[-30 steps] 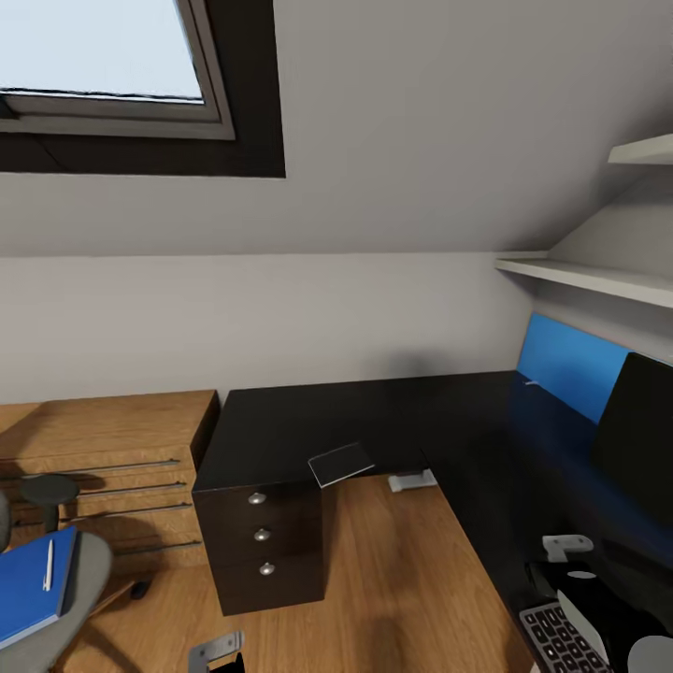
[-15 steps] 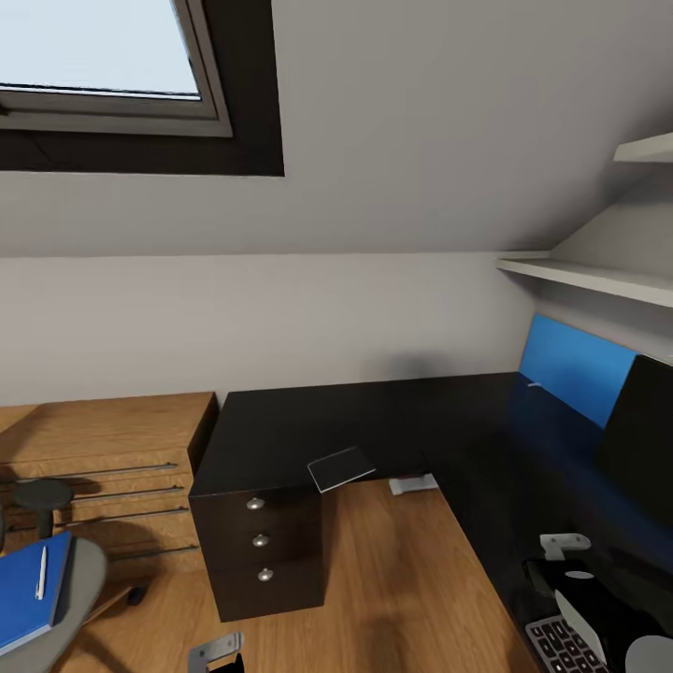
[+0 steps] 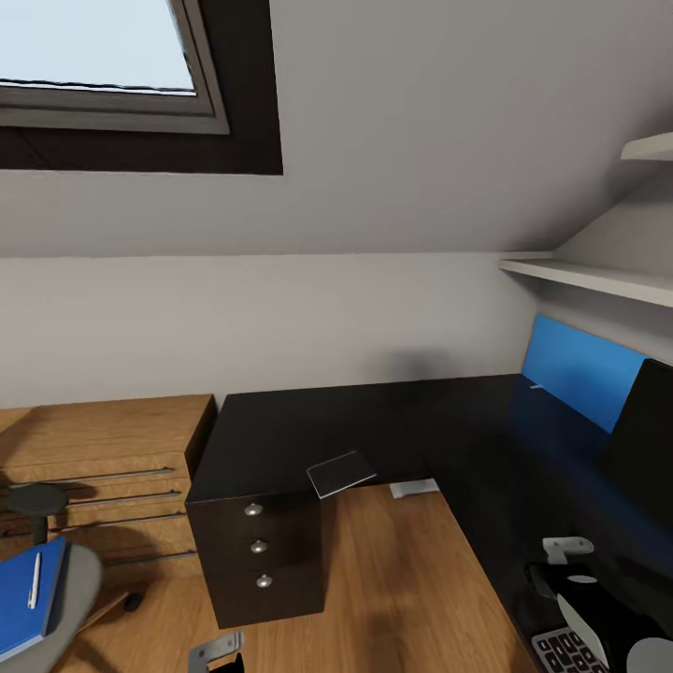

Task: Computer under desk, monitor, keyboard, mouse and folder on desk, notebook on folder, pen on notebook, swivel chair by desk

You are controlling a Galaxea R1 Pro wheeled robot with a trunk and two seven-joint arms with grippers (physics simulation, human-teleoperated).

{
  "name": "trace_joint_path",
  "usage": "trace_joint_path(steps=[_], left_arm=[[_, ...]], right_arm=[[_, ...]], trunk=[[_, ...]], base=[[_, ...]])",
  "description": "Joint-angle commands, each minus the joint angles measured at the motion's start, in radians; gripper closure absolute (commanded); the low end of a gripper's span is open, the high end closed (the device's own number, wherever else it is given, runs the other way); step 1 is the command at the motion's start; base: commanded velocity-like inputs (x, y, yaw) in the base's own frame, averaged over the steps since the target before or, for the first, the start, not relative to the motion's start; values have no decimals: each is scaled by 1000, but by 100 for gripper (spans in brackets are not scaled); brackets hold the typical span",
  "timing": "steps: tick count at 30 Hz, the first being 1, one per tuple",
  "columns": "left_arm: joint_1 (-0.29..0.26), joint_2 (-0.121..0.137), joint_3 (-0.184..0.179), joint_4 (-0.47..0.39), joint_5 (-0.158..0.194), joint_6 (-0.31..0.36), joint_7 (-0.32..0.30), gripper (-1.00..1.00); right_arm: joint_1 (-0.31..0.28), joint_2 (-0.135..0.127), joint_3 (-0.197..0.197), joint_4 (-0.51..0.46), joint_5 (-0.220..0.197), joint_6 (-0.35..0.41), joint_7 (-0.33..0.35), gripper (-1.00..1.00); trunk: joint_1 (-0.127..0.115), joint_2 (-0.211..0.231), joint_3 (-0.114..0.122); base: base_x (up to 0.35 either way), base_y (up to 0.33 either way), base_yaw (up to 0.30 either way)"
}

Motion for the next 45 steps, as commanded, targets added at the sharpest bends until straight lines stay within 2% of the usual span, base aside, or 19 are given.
trace_joint_path(steps=[1, 12, 18, 40, 41, 45], left_arm=[[-1, 1, -5, -2, 6, 0, 8, -100], [-1, 1, -5, -2, 6, 0, 8, -100], [-1, 1, -6, -1, 6, 0, 7, -100], [-1, 2, 1, 0, 12, 0, 8, -100], [-1, 2, 1, 0, 12, 0, 8, -100], [-1, 2, 2, -1, 12, 0, 8, -100]], right_arm=[[0, -1, 8, -3, -9, 6, -8, 100], [0, 2, 8, 2, -9, -67, -11, 100], [0, 2, 8, 13, -9, -82, -11, 100], [0, 2, 8, 16, -9, -83, -11, 100], [0, 2, 8, 16, -9, -83, -11, -100], [0, 2, 8, 16, -9, -83, -11, -100]], trunk=[[4, -8, -5], [46, -85, -39], [69, -127, -58], [69, -127, -58], [69, -127, -58], [69, -127, -58]], base=[[3, 0, 0], [0, 0, 0], [0, 0, 0], [-35, 0, 0], [0, 0, 0], [0, 0, 0]])
